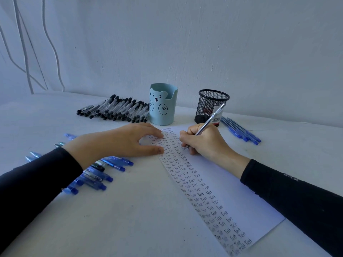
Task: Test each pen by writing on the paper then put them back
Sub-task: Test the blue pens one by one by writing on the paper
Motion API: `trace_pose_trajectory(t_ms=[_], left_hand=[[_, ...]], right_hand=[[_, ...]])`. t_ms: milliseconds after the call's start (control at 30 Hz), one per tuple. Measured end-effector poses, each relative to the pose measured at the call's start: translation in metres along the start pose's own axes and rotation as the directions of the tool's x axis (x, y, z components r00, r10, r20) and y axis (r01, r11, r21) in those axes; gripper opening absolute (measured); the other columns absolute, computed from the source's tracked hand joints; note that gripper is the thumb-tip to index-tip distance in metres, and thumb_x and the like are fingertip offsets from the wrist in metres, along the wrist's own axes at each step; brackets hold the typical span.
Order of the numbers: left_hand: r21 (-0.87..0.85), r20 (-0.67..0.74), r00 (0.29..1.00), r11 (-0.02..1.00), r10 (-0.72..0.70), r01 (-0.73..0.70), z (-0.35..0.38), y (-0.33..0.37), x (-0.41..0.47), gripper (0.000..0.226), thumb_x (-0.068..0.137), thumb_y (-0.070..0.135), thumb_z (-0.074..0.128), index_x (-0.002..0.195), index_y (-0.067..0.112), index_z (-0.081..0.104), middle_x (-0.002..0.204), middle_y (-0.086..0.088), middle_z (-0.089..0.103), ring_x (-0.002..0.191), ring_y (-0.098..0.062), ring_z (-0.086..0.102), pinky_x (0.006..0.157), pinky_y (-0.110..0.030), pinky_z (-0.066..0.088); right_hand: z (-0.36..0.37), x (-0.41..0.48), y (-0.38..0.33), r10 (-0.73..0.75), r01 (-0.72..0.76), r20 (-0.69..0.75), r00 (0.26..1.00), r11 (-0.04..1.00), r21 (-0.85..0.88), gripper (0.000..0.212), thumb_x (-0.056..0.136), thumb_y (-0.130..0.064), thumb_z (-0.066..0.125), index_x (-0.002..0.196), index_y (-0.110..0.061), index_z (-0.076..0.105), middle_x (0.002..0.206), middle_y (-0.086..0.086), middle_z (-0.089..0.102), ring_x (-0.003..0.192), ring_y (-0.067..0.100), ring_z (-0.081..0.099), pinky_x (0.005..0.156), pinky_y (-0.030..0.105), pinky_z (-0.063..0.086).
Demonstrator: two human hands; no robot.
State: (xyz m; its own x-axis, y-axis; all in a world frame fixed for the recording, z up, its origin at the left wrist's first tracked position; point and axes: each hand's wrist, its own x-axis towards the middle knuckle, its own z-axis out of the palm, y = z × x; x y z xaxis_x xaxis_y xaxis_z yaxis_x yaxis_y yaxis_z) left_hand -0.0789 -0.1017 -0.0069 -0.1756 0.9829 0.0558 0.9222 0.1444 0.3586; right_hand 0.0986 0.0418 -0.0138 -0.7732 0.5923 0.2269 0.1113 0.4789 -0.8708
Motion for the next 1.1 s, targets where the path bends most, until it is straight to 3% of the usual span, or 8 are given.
trace_pose_trajectory(t_ms=[133,267,567,1000,1100], left_hand=[[-0.019,-0.009,1.0,1.0,0.009,-0.009,0.001,-0.0005,-0.0003,0.07,0.072,0.072,0.05,0.134,0.039,0.05,0.139,0.021,0.045,0.124,0.002,0.042,0.084,-0.003,0.033],[-0.025,-0.003,1.0,1.0,-0.003,0.003,0.0005,-0.0005,0.0004,0.069,0.073,0.071,0.051,0.135,0.04,0.05,0.14,0.022,0.043,0.125,0.002,0.042,0.085,-0.006,0.034],[-0.011,-0.006,1.0,1.0,0.004,-0.004,0.0008,-0.0015,0.0006,0.068,0.075,0.071,0.051,0.135,0.039,0.05,0.14,0.021,0.044,0.124,0.002,0.042,0.081,-0.002,0.033],[-0.021,-0.012,1.0,1.0,0.004,-0.005,0.0011,-0.002,0.0009,0.071,0.072,0.073,0.049,0.134,0.039,0.05,0.139,0.021,0.045,0.125,0.001,0.042,0.091,-0.011,0.033],[-0.014,-0.017,1.0,1.0,0.014,-0.014,0.0016,-0.0029,0.0012,0.069,0.073,0.072,0.05,0.134,0.04,0.05,0.139,0.022,0.045,0.124,0.003,0.042,0.086,-0.005,0.032]], right_hand=[[0.0004,0.0,0.0011,-0.001,0.001,-0.007,1.0,1.0,-0.024,0.047,0.09,-0.013,0.066,0.047,-0.009,0.049,0.042,-0.002,0.056,0.057,0.021,0.059,0.048,0.024,0.045],[-0.0001,0.0002,0.0004,0.01,-0.01,-0.024,1.0,1.0,-0.011,0.046,0.09,-0.014,0.066,0.047,-0.008,0.051,0.049,0.0,0.062,0.049,0.016,0.053,0.047,0.022,0.044],[-0.0002,-0.0008,-0.0006,-0.008,0.008,-0.022,1.0,1.0,-0.011,0.052,0.09,-0.012,0.066,0.043,-0.014,0.047,0.04,-0.006,0.055,0.064,0.028,0.059,0.05,0.024,0.047],[-0.0016,0.0023,0.0055,-0.041,0.04,-0.029,0.999,0.998,-0.047,0.048,0.09,-0.012,0.066,0.046,-0.008,0.048,0.042,-0.001,0.055,0.058,0.02,0.062,0.048,0.021,0.046],[-0.0014,0.003,0.0063,-0.042,0.041,-0.024,0.999,0.998,-0.051,0.044,0.09,-0.011,0.066,0.052,0.004,0.05,0.048,0.013,0.054,0.053,0.008,0.062,0.045,0.018,0.042]])
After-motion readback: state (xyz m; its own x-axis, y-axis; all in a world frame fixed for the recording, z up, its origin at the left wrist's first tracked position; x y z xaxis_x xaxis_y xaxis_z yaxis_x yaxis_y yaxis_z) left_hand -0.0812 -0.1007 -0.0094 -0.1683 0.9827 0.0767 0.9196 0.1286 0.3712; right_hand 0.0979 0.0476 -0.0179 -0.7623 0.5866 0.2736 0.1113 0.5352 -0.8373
